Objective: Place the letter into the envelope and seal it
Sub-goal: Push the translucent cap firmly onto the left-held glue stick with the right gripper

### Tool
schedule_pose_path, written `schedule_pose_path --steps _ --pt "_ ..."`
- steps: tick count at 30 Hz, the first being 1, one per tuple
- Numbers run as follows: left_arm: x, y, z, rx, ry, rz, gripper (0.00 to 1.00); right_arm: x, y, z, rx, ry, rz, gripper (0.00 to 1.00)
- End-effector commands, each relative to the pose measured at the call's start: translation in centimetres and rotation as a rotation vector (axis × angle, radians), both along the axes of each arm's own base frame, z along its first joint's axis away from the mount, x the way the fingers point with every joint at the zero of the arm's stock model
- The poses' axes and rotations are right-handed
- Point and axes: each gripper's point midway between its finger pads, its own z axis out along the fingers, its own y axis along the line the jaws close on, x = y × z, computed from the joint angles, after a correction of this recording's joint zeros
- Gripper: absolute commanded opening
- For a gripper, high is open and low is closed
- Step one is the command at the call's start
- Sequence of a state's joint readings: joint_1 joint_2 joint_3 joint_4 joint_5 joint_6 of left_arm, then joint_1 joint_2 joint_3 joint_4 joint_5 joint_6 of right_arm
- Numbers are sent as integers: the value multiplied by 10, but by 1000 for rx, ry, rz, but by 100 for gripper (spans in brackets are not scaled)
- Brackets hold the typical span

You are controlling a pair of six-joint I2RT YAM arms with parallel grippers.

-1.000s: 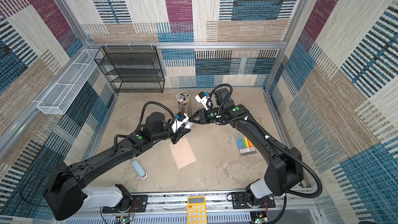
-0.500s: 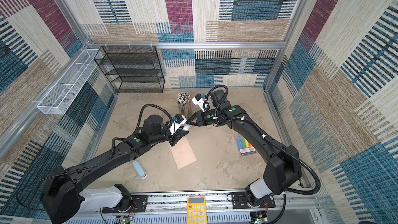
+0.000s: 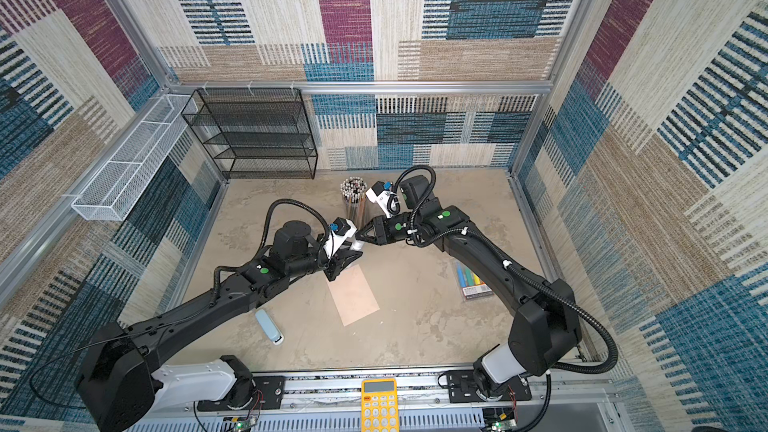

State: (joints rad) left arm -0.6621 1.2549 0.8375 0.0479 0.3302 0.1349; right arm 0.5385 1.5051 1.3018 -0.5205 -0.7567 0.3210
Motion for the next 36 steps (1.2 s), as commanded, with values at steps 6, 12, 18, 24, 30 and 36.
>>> schedule_pose_path --steps 6,12,18,24,30,36 --pt "23 -3 95 -299 -258 22 0 -12 -6 -41 -137 104 -26 20" --pt "25 1 104 -326 -266 24 0 -12 -9 -53 -174 115 -28 20" --pt "23 1 105 -317 -272 19 0 -10 -11 -62 -203 120 -38 20" --pt "20 5 95 -289 -268 20 0 -5 -11 -57 -211 94 -49 20" --pt "17 8 81 -244 -260 21 0 2 -9 -41 -193 45 -56 20" --pt "15 11 75 -226 -261 29 0 6 -7 -30 -174 13 -60 23"
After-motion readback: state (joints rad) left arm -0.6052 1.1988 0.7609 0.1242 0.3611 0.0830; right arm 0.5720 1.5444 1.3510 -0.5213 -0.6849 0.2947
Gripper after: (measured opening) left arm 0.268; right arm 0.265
